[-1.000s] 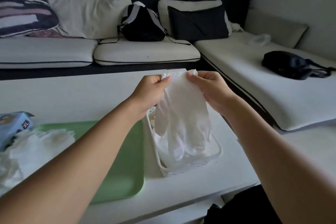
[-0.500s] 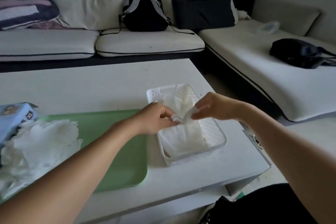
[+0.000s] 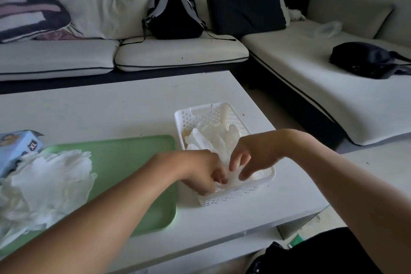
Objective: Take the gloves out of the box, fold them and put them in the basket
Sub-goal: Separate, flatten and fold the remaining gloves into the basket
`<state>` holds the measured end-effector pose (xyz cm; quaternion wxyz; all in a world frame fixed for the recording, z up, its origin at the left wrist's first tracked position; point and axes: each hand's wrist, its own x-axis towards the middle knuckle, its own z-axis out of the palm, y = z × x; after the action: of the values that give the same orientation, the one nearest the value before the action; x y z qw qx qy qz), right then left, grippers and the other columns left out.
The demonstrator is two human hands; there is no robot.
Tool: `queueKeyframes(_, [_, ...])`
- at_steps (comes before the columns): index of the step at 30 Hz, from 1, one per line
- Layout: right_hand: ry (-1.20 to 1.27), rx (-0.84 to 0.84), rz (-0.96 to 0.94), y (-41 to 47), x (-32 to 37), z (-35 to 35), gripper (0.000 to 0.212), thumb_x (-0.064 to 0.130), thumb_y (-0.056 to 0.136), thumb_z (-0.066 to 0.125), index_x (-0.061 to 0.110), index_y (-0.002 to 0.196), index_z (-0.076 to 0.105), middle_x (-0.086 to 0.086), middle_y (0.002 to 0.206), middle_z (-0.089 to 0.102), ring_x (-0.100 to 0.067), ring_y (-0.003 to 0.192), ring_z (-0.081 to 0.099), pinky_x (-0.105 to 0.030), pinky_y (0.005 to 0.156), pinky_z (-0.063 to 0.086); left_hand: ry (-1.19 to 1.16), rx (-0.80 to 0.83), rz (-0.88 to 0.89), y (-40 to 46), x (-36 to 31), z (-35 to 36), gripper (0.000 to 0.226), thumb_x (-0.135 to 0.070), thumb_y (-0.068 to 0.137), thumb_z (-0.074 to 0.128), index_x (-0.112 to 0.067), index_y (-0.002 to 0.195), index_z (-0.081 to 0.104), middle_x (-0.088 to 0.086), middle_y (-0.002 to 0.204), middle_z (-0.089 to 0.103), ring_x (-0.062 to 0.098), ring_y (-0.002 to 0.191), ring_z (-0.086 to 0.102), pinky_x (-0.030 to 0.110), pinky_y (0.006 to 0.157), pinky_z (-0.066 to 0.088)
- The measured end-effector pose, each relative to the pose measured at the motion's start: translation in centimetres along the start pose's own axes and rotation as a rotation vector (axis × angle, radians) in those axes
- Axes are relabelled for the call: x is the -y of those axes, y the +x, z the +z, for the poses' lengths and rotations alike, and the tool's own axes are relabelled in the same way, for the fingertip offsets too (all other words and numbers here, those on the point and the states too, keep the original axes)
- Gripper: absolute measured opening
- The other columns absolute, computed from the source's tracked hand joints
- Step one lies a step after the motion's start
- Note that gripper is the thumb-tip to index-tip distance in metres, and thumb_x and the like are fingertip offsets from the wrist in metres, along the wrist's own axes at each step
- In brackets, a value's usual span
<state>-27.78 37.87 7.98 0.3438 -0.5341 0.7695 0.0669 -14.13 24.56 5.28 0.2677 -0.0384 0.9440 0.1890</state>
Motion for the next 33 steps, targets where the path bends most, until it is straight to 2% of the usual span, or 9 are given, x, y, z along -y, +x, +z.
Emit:
queueKeyframes(4, [0.211, -0.327, -0.069, 1.5, -0.3, -1.2, 0.025, 0.047, 0.091, 0.068, 0.025, 0.083, 0.076, 0.010, 0.079, 0.075, -0.001, 0.070, 0.069, -0.016, 0.068, 0.052, -0.126, -0.313, -0.105, 1.2, 0.6, -2.0, 0.018, -0.026, 0.084, 0.061, -0.017, 0.093, 0.075, -0.001, 0.091, 0.072, 0.021, 0.088, 0.069, 0.037, 0.080, 0.059])
queueKeyframes(7, [0.141, -0.438, -0.102, 3.2, 0.6, -1.2, 0.020, 0.031, 0.081, 0.083, 0.021, 0.097, 0.077, 0.009, 0.085, 0.074, 0.002, 0.063, 0.062, -0.010, 0.062, 0.043, -0.022, -0.453, -0.212, 2.3, 1.0, -1.8, 0.026, -0.036, 0.085, 0.074, -0.016, 0.072, 0.062, -0.003, 0.073, 0.057, 0.019, 0.073, 0.060, 0.032, 0.065, 0.050])
queueKeyframes(11, [-0.103, -0.229, 0.042, 4.9, 2.0, 0.2, 0.058, 0.037, 0.063, 0.093, 0.025, 0.101, 0.051, 0.011, 0.084, 0.056, -0.012, 0.079, 0.057, -0.019, 0.063, 0.042, 0.053, -0.362, -0.265, 3.2, -0.2, -0.4, 0.059, -0.053, 0.068, 0.087, -0.021, 0.112, 0.063, -0.006, 0.091, 0.062, 0.019, 0.087, 0.064, 0.029, 0.071, 0.052])
queueKeyframes(14, [-0.208, -0.048, 0.139, 5.4, 2.1, 0.8, 0.096, 0.041, 0.059, 0.094, 0.025, 0.137, 0.040, 0.003, 0.117, 0.054, -0.024, 0.106, 0.059, -0.032, 0.090, 0.051, 0.114, -0.252, -0.295, 4.1, -1.0, 0.7, 0.076, -0.057, 0.067, 0.086, -0.026, 0.129, 0.056, -0.005, 0.102, 0.066, 0.018, 0.085, 0.061, 0.028, 0.070, 0.050])
queueKeyframes(17, [-0.228, -0.016, 0.163, 5.6, 1.4, 1.3, 0.125, 0.042, 0.058, 0.095, 0.027, 0.155, 0.017, -0.001, 0.143, 0.035, -0.029, 0.122, 0.054, -0.040, 0.099, 0.051, 0.064, -0.199, -0.330, 4.1, -1.4, 1.0, 0.072, -0.057, 0.070, 0.083, -0.026, 0.129, 0.055, -0.005, 0.100, 0.065, 0.018, 0.088, 0.060, 0.028, 0.072, 0.048])
queueKeyframes(21, [-0.254, -0.032, 0.151, 6.0, 0.8, 1.7, 0.134, 0.042, 0.062, 0.092, 0.028, 0.159, 0.001, 0.000, 0.159, 0.008, -0.029, 0.138, 0.041, -0.039, 0.101, 0.047, 0.077, -0.084, -0.379, 3.9, -1.9, 0.8, 0.042, -0.057, 0.079, 0.076, -0.021, 0.082, 0.054, -0.004, 0.084, 0.058, 0.020, 0.091, 0.065, 0.029, 0.076, 0.053])
queueKeyframes(26, [-0.281, -0.066, 0.150, 6.9, 0.7, 2.8, 0.130, 0.035, 0.064, 0.092, 0.030, 0.159, 0.002, -0.002, 0.161, 0.006, -0.032, 0.148, 0.022, -0.046, 0.111, 0.040, 0.182, -0.059, -0.395, 4.1, -2.3, 1.3, 0.041, -0.051, 0.085, 0.074, -0.016, 0.102, 0.064, -0.003, 0.087, 0.064, 0.015, 0.082, 0.063, 0.026, 0.075, 0.052])
queueKeyframes(30, [-0.314, -0.110, 0.127, 7.6, 0.3, 3.3, 0.132, 0.035, 0.057, 0.094, 0.028, 0.157, 0.009, -0.001, 0.156, 0.009, -0.035, 0.144, 0.023, -0.049, 0.105, 0.046, 0.236, -0.093, -0.396, 4.7, -2.2, 1.8, 0.056, -0.048, 0.087, 0.072, -0.011, 0.126, 0.059, 0.005, 0.124, 0.061, 0.020, 0.116, 0.060, 0.029, 0.093, 0.048])
queueKeyframes(33, [-0.319, -0.154, 0.097, 8.2, 0.0, 3.2, 0.136, 0.039, 0.053, 0.095, 0.031, 0.157, 0.007, -0.001, 0.157, 0.010, -0.036, 0.146, 0.020, -0.050, 0.107, 0.044, 0.189, -0.110, -0.431, 4.5, -2.1, 1.6, 0.057, -0.051, 0.087, 0.072, -0.010, 0.125, 0.062, 0.005, 0.124, 0.063, 0.020, 0.116, 0.061, 0.027, 0.086, 0.047])
